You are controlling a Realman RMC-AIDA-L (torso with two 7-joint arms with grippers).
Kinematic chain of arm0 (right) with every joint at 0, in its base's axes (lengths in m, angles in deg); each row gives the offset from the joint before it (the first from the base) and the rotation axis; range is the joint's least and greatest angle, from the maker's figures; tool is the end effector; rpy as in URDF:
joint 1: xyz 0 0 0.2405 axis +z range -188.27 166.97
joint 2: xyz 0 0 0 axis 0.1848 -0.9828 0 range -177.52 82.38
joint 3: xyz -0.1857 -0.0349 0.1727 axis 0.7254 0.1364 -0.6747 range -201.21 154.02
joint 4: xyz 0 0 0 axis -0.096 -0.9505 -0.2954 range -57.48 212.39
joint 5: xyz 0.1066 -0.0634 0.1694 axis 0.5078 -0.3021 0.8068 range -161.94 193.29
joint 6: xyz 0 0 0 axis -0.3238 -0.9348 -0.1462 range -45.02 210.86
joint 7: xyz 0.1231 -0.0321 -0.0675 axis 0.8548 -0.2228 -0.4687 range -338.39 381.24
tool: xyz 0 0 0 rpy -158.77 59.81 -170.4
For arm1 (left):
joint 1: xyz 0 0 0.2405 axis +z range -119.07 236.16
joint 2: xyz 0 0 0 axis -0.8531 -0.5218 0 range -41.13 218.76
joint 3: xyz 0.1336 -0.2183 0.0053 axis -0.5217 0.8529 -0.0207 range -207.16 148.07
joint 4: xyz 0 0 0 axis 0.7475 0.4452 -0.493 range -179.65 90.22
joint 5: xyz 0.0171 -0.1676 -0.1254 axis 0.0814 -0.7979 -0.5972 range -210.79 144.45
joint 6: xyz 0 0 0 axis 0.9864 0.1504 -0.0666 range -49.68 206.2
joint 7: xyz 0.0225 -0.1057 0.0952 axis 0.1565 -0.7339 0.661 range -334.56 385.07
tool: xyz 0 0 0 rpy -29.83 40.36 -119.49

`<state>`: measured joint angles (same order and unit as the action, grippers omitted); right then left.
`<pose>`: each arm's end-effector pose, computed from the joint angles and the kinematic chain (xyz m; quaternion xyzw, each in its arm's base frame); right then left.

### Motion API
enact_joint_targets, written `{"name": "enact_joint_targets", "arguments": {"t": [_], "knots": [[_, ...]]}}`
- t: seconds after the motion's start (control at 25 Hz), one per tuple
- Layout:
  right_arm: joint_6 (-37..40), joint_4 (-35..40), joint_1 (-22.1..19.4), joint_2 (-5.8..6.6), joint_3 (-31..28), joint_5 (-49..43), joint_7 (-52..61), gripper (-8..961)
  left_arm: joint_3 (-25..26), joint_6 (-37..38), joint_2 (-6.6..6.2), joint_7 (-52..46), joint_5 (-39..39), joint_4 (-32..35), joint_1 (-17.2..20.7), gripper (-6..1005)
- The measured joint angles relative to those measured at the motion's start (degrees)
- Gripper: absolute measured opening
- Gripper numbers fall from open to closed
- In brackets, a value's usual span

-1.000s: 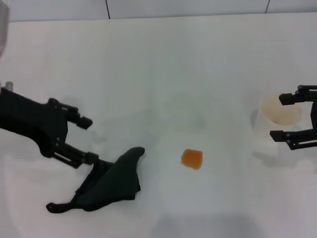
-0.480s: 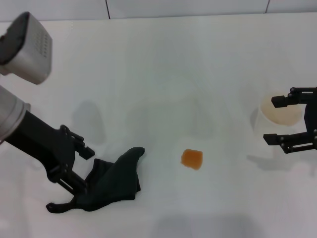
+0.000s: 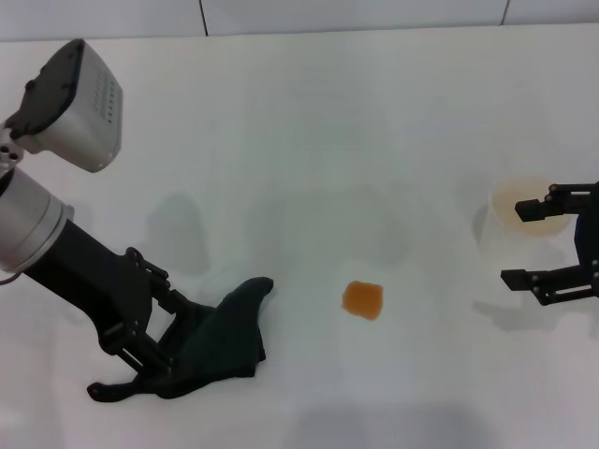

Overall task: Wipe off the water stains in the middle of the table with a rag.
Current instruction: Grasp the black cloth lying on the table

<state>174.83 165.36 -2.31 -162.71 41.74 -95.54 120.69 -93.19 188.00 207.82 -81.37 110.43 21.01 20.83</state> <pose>0.2321 0.2772 0.0728 -0.9782 0.1078 0.0650 0.1650 -0.2036 0.3185 0.0126 0.9753 0.1471 -0.1498 0.0685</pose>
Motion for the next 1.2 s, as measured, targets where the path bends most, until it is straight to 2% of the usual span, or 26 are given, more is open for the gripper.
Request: {"name": "enact_joint_targets", "arguments": {"t": [0.32, 0.92, 1.2], "knots": [[0.1, 0.04, -0.15, 0.0, 0.05, -0.09, 0.1, 828, -1.06, -0.92, 0.16, -0.11, 0.18, -0.46, -0.07, 875], [0.14, -0.63, -0.61, 0.0, 1.27, 0.44, -0.09, 827, -1.6, -6.94, 0.17, 0.72, 0.84, -8.94, -2.26, 861], [0.33, -0.64, -0.79, 0.0, 1.49, 0.49, -0.12, 828, -5.05, -9.24, 0.4, 1.13, 0.07, -10.67, -2.66, 814]]}}
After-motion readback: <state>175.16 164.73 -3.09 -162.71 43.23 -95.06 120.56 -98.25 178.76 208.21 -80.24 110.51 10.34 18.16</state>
